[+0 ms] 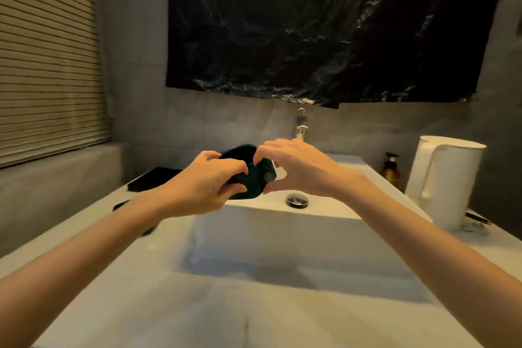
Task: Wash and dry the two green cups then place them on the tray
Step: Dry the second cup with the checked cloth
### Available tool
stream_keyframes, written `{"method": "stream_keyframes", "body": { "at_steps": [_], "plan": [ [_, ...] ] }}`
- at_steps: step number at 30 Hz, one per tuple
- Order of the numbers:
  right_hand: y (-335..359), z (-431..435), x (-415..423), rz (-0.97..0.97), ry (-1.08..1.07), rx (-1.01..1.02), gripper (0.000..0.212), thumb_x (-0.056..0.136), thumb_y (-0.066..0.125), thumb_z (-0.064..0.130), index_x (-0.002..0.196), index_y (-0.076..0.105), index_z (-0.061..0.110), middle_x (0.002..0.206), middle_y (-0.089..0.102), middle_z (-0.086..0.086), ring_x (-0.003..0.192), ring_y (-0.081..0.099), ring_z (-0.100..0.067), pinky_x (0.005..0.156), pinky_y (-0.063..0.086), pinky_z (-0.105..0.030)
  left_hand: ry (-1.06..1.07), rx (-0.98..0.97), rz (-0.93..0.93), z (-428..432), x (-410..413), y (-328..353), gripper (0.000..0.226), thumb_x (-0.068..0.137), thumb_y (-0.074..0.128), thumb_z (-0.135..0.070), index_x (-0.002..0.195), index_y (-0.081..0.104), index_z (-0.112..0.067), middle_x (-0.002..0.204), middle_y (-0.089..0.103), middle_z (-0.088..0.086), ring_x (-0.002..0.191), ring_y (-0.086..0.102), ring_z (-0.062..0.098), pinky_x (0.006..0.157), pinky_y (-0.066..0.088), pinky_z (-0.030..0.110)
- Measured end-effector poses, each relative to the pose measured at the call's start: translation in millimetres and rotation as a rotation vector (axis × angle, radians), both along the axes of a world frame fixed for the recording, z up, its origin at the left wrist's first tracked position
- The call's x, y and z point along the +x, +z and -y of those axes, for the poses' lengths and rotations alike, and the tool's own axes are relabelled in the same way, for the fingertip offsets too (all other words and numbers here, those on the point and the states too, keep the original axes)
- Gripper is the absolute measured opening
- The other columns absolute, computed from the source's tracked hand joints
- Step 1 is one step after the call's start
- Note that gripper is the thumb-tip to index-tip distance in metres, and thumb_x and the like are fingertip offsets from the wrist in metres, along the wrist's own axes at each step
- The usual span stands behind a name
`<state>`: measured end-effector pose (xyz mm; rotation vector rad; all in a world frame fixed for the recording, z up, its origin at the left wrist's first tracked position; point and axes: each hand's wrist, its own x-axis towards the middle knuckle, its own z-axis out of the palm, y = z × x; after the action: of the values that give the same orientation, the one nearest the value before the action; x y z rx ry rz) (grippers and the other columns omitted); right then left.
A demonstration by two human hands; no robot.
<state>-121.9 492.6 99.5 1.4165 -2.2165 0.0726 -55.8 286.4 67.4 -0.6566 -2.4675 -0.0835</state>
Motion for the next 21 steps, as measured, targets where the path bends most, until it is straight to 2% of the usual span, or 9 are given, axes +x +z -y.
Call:
{"method": "stream_keyframes", "body": {
  "at_steps": [2,5,7,10,12,16,21],
  "plan": [
    [-5.4,31.6,7.3,-0.019,0.068,0.006,0.042,0.079,0.074,0.039,0.111,0.053,0.021,0.105,0.060,0.006,0.088,0.051,-0.013,0.074,0.041,-0.032,0.108,-0.030,0.012,31.4,17.3,-5.8,0.015,0.090,0.059,-0.025,0.104,0.058,-0.020,0.089,0.056,-0.013,0.086,0.050,0.009,0.106,0.023,0.037],
    [-16.7,80.8,19.6,-0.038,0.161,-0.014,0.040,0.078,0.074,0.041,0.106,0.054,0.021,0.099,0.060,0.005,0.088,0.054,-0.017,0.067,0.038,-0.033,0.220,-0.115,0.001,75.2,48.6,-11.8,0.021,0.090,0.059,-0.028,0.110,0.057,-0.022,0.097,0.062,-0.008,0.103,0.052,0.015,0.111,0.019,0.046],
    [-27.3,113.9,29.4,-0.041,0.216,-0.028,0.040,0.077,0.074,0.040,0.106,0.055,0.020,0.099,0.060,0.004,0.089,0.055,-0.021,0.065,0.039,-0.035,0.304,-0.184,0.006,101.7,69.7,-20.1,0.023,0.089,0.060,-0.029,0.111,0.056,-0.025,0.099,0.063,-0.009,0.108,0.051,0.017,0.110,0.018,0.049],
    [-50.2,160.4,42.6,-0.045,0.291,-0.074,0.038,0.076,0.075,0.039,0.102,0.057,0.020,0.098,0.062,0.003,0.087,0.056,-0.023,0.062,0.041,-0.035,0.389,-0.241,-0.055,136.8,99.3,-36.4,0.026,0.081,0.070,-0.028,0.102,0.055,-0.029,0.088,0.063,-0.009,0.096,0.058,0.021,0.099,0.035,0.058],
    [-69.3,188.0,48.9,-0.022,0.338,-0.108,0.037,0.075,0.075,0.039,0.100,0.058,0.018,0.096,0.063,0.002,0.084,0.056,-0.023,0.058,0.043,-0.035,0.453,-0.251,-0.073,156.5,115.7,-50.3,0.024,0.080,0.071,-0.027,0.099,0.057,-0.029,0.086,0.061,-0.009,0.091,0.059,0.021,0.093,0.041,0.057],
    [-106.9,236.6,55.8,0.089,0.406,-0.139,0.038,0.073,0.078,0.035,0.100,0.057,0.016,0.098,0.062,-0.001,0.088,0.056,-0.024,0.060,0.049,-0.040,0.576,-0.258,0.007,185.5,140.0,-76.3,0.032,0.071,0.079,-0.028,0.096,0.058,-0.031,0.086,0.062,-0.009,0.088,0.062,0.019,0.089,0.047,0.054],
    [-142.9,281.2,60.1,0.223,0.456,-0.140,0.035,0.077,0.076,0.032,0.101,0.055,0.016,0.098,0.061,-0.001,0.088,0.054,-0.022,0.067,0.047,-0.039,0.707,-0.291,0.112,215.9,154.8,-99.5,0.034,0.064,0.081,-0.035,0.090,0.060,-0.033,0.082,0.062,-0.012,0.084,0.064,0.016,0.084,0.050,0.052]
  ]
}}
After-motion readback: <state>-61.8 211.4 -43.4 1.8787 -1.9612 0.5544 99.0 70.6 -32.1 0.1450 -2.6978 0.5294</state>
